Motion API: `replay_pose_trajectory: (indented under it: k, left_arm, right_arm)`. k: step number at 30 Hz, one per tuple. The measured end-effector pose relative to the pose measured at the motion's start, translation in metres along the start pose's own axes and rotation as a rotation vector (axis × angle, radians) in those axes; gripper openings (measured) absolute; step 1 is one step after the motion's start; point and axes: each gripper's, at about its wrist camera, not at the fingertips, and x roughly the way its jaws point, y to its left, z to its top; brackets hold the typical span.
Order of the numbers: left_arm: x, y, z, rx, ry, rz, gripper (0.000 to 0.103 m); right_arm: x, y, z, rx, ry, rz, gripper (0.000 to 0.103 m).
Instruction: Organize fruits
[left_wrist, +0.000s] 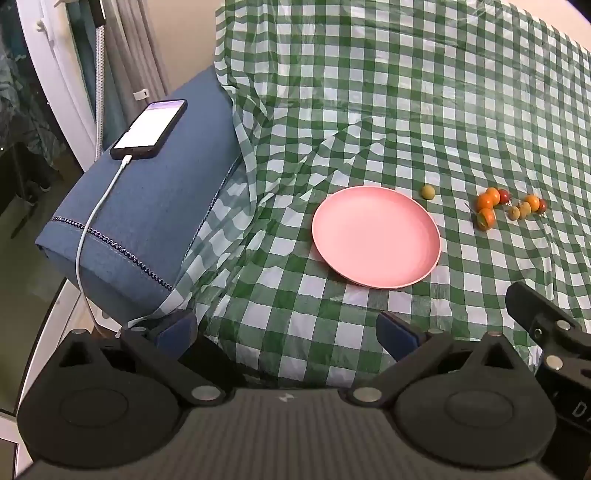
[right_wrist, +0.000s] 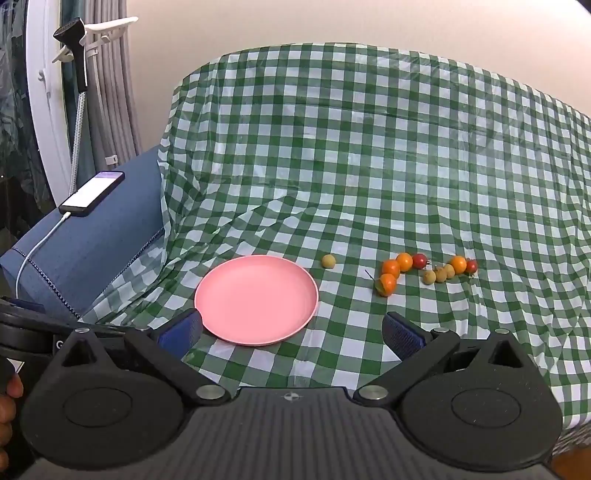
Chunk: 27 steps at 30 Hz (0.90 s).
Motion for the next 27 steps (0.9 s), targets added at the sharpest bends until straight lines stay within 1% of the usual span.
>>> replay_pose_trajectory:
  k: [10,16,27]
  left_arm:
    - [0.0031,0.0021,-0.0079,0.003,0.000,0.005,0.103]
    - [0.0007,0.0038,-0.0018,0.000,0.003,0.003,0.103]
    - [-0.0034,0.0047,-0.0024,0.008,-0.007,0.005,0.103]
  right_arm:
    - [0.0023,0.0020,-0.0014,0.000,0.003,-0.003,0.103]
    - [0.0003,0.0020,-0.0014,0.001,-0.001,-0.001,0.103]
    - [0.0003,0.0028,-0.0017,0.000,-0.001,-0.002,0.103]
